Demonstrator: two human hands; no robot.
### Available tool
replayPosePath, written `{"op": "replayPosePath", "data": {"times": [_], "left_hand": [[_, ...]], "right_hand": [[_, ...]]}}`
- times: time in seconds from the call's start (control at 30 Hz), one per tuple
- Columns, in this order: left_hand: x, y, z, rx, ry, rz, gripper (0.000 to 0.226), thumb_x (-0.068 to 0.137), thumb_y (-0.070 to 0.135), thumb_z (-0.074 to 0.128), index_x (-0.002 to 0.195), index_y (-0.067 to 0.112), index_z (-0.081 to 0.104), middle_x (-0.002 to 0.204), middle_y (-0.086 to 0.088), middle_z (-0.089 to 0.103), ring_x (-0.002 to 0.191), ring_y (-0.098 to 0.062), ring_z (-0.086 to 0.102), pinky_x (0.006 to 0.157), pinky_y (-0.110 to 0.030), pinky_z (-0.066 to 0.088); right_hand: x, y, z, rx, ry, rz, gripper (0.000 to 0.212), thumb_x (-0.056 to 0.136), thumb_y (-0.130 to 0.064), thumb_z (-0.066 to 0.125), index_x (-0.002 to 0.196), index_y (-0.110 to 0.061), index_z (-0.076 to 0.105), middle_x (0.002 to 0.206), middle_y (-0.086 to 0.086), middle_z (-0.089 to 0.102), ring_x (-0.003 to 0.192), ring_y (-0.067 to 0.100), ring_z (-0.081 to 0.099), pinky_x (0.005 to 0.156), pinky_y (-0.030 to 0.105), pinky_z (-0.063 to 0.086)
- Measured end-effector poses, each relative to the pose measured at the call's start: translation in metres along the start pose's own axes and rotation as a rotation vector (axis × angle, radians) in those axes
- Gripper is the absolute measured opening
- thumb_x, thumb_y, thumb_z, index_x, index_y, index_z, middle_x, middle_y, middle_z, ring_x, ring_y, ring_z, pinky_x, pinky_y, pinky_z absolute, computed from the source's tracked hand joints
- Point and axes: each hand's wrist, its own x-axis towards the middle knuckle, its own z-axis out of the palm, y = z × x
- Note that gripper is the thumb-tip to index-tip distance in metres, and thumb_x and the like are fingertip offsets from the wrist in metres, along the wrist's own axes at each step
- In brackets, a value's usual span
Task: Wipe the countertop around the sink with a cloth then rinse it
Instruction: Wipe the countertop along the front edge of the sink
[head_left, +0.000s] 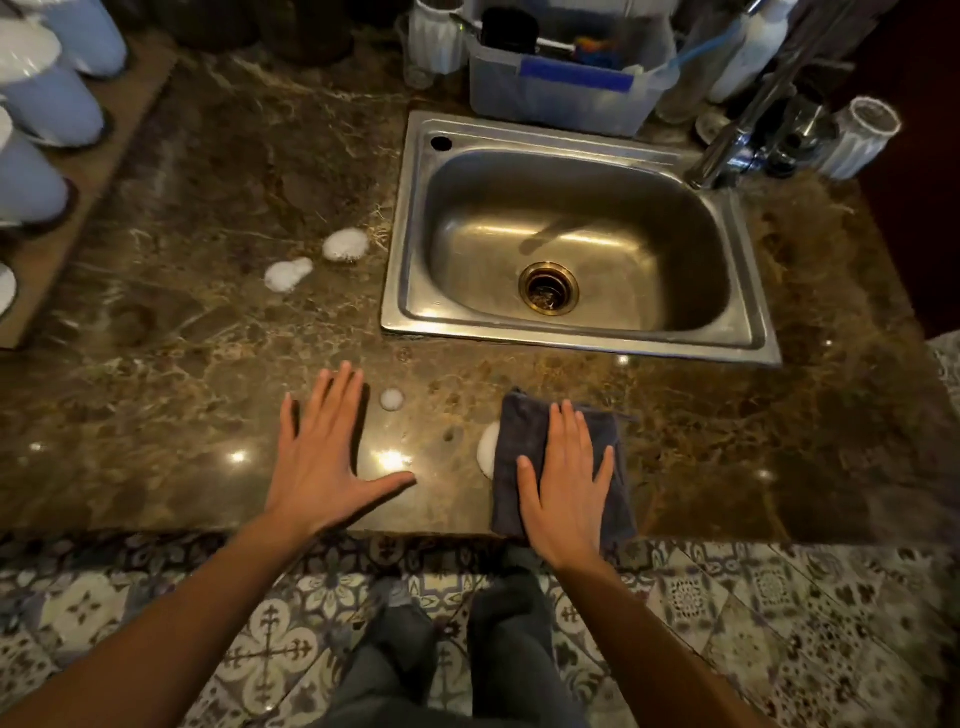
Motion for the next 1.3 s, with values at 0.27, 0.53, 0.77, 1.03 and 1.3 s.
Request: {"op": "replayPosePath", "data": {"times": [0.27,0.53,0.77,1.03,1.3], "left_hand": [[0.018,-0.019,0.008,0.108,-0.014,-0.041,0.12,0.064,0.095,0.026,0.154,0.017,0.007,0.161,0.0,-0.004,0.148,-0.023,-0.006,0.116,-0.056,0.002],[0.02,-0.022,0.009,0.101,0.023,-0.009,0.095,0.08,0.081,0.02,0.153,0.02,0.013,0.161,-0.002,0.001,0.148,-0.026,-0.003,0.115,-0.054,0.001],[0.02,-0.023,0.009,0.063,0.025,-0.016,0.087,0.084,0.075,0.022,0.153,0.022,0.017,0.162,-0.001,0.004,0.148,-0.023,-0.005,0.116,-0.054,-0.002],[0.018,-0.022,0.01,0.061,0.061,0.001,0.083,0.086,0.069,0.013,0.153,0.02,0.017,0.161,-0.002,0.004,0.148,-0.024,-0.004,0.116,-0.052,-0.004],[0.018,-0.022,0.009,0.065,0.042,0.003,0.082,0.087,0.068,0.013,0.153,0.019,0.018,0.161,-0.003,0.006,0.148,-0.026,-0.003,0.116,-0.054,-0.001]], "right_hand": [[-0.008,-0.032,0.022,-0.163,0.013,0.028,0.059,0.094,-0.052,0.026,0.15,-0.036,0.015,0.159,0.005,0.02,0.144,0.021,0.008,0.106,0.069,0.01],[0.071,-0.04,0.011,-0.195,-0.021,0.111,0.059,0.092,-0.051,0.006,0.151,-0.04,0.003,0.161,-0.006,0.004,0.147,0.017,-0.002,0.111,0.062,-0.002],[0.082,-0.038,0.009,-0.207,-0.064,0.084,0.055,0.1,-0.045,0.016,0.151,-0.036,-0.002,0.161,-0.006,-0.002,0.147,0.017,-0.005,0.113,0.061,-0.003],[-0.004,-0.044,0.022,-0.267,-0.121,-0.252,0.06,0.096,-0.045,0.021,0.152,-0.031,0.006,0.161,0.0,0.003,0.147,0.02,-0.001,0.112,0.061,0.004],[-0.017,-0.061,0.039,-0.327,-0.045,-0.096,0.064,0.09,-0.047,0.032,0.15,-0.025,0.024,0.157,0.007,0.026,0.143,0.025,0.017,0.108,0.06,0.008]]}}
